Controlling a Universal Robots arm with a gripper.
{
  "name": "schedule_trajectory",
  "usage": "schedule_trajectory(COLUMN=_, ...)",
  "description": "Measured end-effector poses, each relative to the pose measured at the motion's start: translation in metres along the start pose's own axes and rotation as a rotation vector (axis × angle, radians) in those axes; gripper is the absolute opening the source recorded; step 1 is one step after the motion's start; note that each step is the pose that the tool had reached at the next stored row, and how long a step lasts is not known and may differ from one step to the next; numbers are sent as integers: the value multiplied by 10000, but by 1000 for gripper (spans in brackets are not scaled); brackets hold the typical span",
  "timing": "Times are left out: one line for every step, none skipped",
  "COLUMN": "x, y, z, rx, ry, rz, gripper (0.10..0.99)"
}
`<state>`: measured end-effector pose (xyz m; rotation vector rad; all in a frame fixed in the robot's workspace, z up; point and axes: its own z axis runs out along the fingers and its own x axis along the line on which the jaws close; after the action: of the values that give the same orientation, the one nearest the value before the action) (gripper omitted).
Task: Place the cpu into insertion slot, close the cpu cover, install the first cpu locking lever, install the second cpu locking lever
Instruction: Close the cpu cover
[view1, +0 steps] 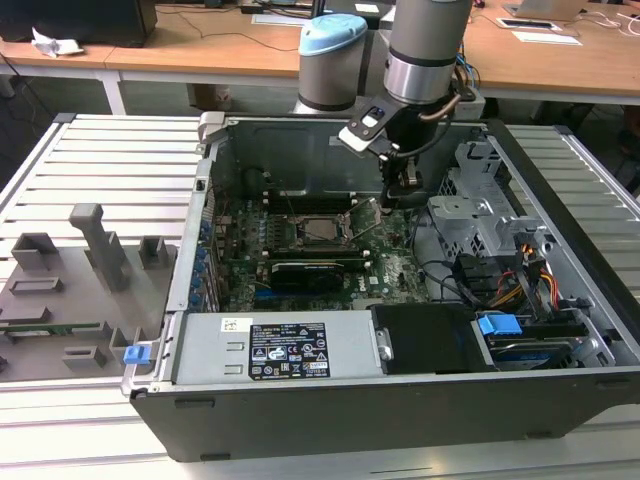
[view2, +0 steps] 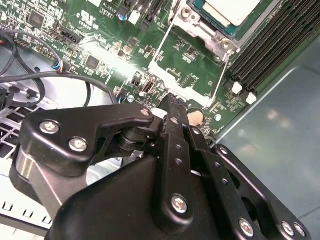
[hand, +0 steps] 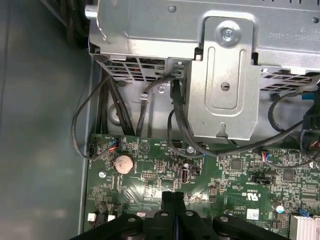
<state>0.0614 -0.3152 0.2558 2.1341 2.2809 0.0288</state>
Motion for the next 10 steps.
schedule_trajectory(x=1, y=7, z=7, rx=-1, ry=3, rz=-1, gripper=106)
schedule_trajectory(x=0, y=12, z=13, rx=-1, ry=2, rz=0, gripper=106)
schedule_trajectory(x=0, y=16, z=16, rx=0, ry=1, rz=-1, gripper=106)
schedule_trajectory(x=-1, y=19, z=28, rx=0, ry=1, rz=1, gripper=106)
schedule_trajectory(x=-1, y=21, z=36, rx=-1, ry=1, rz=0, gripper=106)
schedule_trajectory(x=-1, y=22, z=41, rx=-1, ry=0, rz=-1, gripper=106)
schedule_trajectory(x=-1, y=22, z=54, rx=-1, ry=1, rz=1, gripper=106)
schedule_trajectory(x=-1, y=22, z=72, rx=-1, ry=1, rz=1, gripper=106)
schedule_trajectory(x=-1, y=19, z=88, rx=-1, ry=1, rz=0, gripper=106)
schedule_trajectory(x=1, y=-1, z=90, rx=-1, ry=-1, rz=-1, gripper=106)
